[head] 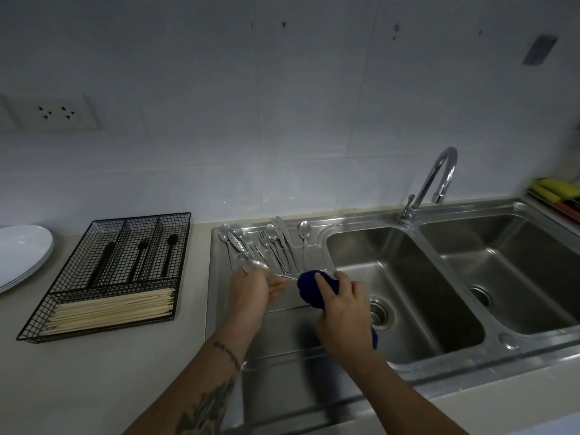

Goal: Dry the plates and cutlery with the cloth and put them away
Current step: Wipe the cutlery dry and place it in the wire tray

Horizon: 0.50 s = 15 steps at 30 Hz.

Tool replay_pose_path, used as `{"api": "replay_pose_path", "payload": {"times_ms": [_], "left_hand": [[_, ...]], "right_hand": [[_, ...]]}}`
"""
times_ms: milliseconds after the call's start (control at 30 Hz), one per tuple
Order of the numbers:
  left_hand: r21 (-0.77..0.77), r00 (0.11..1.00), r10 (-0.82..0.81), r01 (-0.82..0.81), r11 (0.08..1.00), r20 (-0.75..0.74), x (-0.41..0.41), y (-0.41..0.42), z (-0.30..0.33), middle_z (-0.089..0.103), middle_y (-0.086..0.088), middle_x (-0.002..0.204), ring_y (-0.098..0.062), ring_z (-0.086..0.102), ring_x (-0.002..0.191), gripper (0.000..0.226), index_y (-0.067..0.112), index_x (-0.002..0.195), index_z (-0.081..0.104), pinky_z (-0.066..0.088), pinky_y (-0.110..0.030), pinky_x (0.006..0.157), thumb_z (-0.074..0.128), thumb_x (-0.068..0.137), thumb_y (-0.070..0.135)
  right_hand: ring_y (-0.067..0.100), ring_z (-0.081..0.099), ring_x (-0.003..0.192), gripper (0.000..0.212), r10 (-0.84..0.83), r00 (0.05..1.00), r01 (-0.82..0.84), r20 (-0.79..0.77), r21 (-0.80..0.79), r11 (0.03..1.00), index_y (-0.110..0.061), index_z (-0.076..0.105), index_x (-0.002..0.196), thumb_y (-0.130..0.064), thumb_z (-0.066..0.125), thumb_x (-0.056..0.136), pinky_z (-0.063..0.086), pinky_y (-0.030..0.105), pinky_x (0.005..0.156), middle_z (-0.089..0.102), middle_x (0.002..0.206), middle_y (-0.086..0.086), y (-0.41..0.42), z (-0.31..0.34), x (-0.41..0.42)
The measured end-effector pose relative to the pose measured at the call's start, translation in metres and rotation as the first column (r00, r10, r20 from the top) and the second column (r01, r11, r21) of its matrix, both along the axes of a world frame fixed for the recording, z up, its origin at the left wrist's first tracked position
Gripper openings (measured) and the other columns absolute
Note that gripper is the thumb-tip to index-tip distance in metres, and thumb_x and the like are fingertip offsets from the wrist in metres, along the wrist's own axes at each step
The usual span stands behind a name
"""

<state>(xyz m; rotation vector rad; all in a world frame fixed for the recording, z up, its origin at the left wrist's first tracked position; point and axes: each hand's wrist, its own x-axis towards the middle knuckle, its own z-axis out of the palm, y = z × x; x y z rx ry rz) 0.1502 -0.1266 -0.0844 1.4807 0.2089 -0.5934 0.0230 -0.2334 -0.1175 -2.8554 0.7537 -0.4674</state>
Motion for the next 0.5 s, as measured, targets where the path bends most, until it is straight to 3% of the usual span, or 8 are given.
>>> {"api": "replay_pose_path", "payload": {"times_ms": [67,167,267,367,500], "left_hand": [[0.008,0.999,-0.027,0.027,1.0,-0.037,0.002,0.001,0.002,0.07,-0.003,0.057,-0.014,0.068,0.058,0.014,0.006,0.091,0.059,0.049,-0.02,0.048,0.047,0.091,-0.003],[0.031,0.992,-0.022,0.026,0.999,-0.126,0.004,-0.001,0.003,0.063,-0.002,0.046,-0.018,0.063,0.06,0.016,0.004,0.08,0.059,0.048,-0.026,0.061,0.051,0.091,-0.005],[-0.032,0.987,-0.002,-0.003,0.999,-0.162,-0.001,0.0,0.002,0.066,-0.009,0.057,-0.021,0.063,0.061,0.015,0.004,0.083,0.061,0.048,-0.031,0.064,0.053,0.086,-0.007],[-0.109,0.982,-0.042,0.022,0.994,-0.183,-0.005,0.008,0.0,0.07,-0.005,0.059,-0.014,0.068,0.055,0.017,0.007,0.088,0.063,0.046,-0.028,0.06,0.052,0.086,-0.005],[-0.075,0.982,-0.123,0.113,0.991,-0.146,-0.006,0.014,-0.001,0.072,-0.008,0.075,-0.018,0.07,0.069,0.024,0.01,0.096,0.065,0.045,-0.027,0.06,0.048,0.086,-0.004]], "right_hand": [[0.033,0.049,0.097,0.071,-0.023,1.0,0.023,-0.009,-0.033,0.999,-0.018,0.054,0.129,-0.012,0.063,0.059,0.047,0.043,0.077,0.053,0.126,0.014,-0.005,0.003,-0.001],[0.032,0.049,0.101,0.071,0.068,0.998,-0.067,0.011,-0.069,0.995,-0.02,0.054,0.128,-0.013,0.067,0.059,0.048,0.045,0.078,0.05,0.13,0.01,0.005,0.01,0.007],[0.029,0.049,0.103,0.072,0.127,0.992,-0.126,0.02,-0.075,0.989,-0.021,0.054,0.127,-0.015,0.069,0.057,0.048,0.042,0.078,0.052,0.128,0.006,0.015,0.01,0.013],[0.029,0.046,0.101,0.071,0.07,0.998,-0.07,-0.006,-0.085,0.994,-0.022,0.053,0.129,-0.014,0.064,0.059,0.045,0.041,0.077,0.052,0.127,0.004,-0.001,0.004,0.005],[0.029,0.047,0.098,0.069,0.041,0.999,-0.041,-0.006,-0.13,0.991,-0.021,0.057,0.124,-0.012,0.067,0.057,0.043,0.041,0.075,0.054,0.124,0.005,-0.012,0.006,-0.005]]}}
